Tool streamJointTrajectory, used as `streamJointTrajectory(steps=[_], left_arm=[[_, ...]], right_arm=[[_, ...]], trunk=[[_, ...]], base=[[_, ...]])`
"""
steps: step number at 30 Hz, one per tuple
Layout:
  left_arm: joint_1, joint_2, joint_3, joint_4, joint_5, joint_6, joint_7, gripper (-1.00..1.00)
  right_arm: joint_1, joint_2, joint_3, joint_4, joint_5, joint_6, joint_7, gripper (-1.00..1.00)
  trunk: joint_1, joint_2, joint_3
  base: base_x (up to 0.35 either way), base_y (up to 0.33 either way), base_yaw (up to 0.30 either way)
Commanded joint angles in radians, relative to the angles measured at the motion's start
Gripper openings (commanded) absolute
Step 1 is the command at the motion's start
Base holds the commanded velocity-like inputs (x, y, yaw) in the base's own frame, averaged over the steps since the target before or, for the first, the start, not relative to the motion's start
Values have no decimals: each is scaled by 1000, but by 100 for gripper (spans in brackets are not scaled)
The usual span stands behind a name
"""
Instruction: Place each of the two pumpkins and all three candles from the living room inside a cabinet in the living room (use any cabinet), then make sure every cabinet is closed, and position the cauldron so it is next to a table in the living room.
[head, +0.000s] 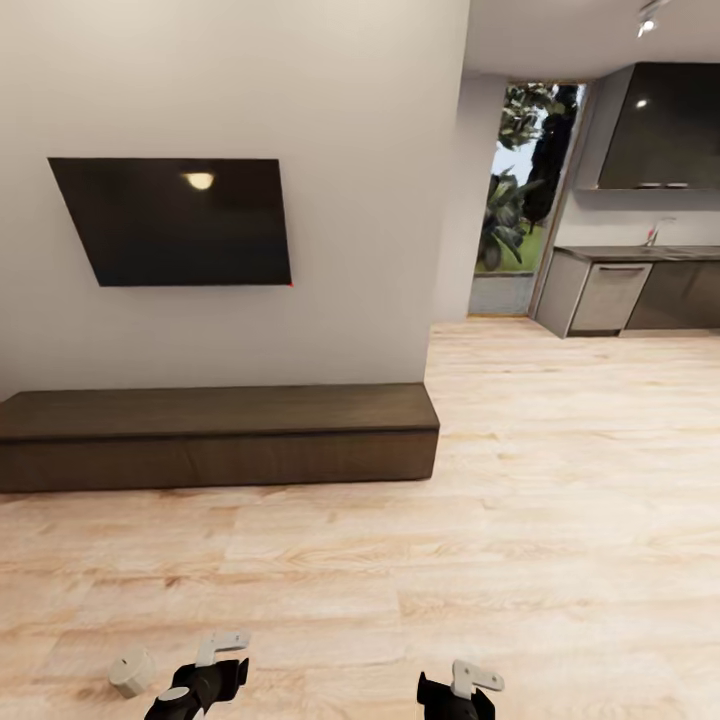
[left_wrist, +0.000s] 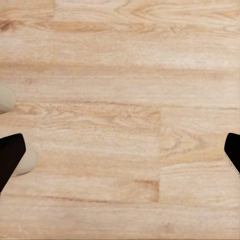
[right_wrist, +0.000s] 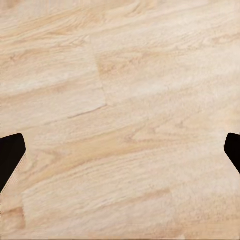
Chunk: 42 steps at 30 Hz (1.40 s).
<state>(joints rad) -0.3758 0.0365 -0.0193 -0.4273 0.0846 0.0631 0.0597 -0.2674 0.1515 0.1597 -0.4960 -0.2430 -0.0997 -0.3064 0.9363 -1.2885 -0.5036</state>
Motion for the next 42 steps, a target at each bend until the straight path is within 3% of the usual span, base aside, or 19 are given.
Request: streamJointTrajectory(steps=[1, 19, 25, 27, 29, 32, 33, 34, 36, 39, 41, 42], left_arm=[[0, 0, -2, -2, 9, 6, 3, 100], [0, 2, -2, -3, 9, 6, 3, 100], [0, 3, -2, -4, 9, 7, -3, 100], [0, 4, -3, -10, 10, 12, -7, 100], [0, 6, -6, -16, 10, 25, -13, 100], [-4, 8, -6, -53, 8, 122, -17, 100], [-4, 9, -8, -100, 8, 199, -18, 100], [-5, 10, -9, -196, 10, 336, -24, 100], [-5, 16, -5, -292, 12, 457, -47, 100], [-5, 33, -1, -390, 16, 569, -112, 100], [-6, 55, 1, -448, 18, 637, -233, 100], [-7, 59, 2, -454, 16, 646, -258, 100]], right_arm=[[-1, -1, 7, 1, -11, -6, -7, 100], [-1, 0, 5, 3, -15, -68, -15, 100], [-1, -2, -5, 4, -26, -131, 2, 100], [-1, -2, -13, 5, -44, -143, 37, 100], [-1, -3, -34, 7, -117, -149, 140, 100], [-1, -18, -60, 19, -273, -150, 327, 100], [-1, -32, -63, 35, -323, -150, 378, 100], [-1, -47, -67, 65, -381, -152, 430, 100], [-1, -54, -69, 89, -414, -155, 457, 100], [-1, -59, -71, 106, -435, -158, 473, 100], [0, -62, -78, 113, -450, -160, 484, 100], [-1, -63, -82, 114, -456, -160, 485, 100]], trunk=[[1, 0, -1], [1, 0, -1], [1, 0, -1], [1, 0, -1], [1, 0, -1], [1, 0, -1], [1, 0, -1], [1, 0, -1], [1, 0, -1], [1, 0, -1], [1, 0, -1], [1, 0, -1]], base=[[333, 0, 0], [333, 0, 0], [333, 0, 0], [327, 0, 0], [311, 0, 0], [266, 0, 0], [220, 0, 0], [191, 0, 0], [174, 0, 0], [173, 0, 0], [210, 0, 0], [226, 0, 0]])
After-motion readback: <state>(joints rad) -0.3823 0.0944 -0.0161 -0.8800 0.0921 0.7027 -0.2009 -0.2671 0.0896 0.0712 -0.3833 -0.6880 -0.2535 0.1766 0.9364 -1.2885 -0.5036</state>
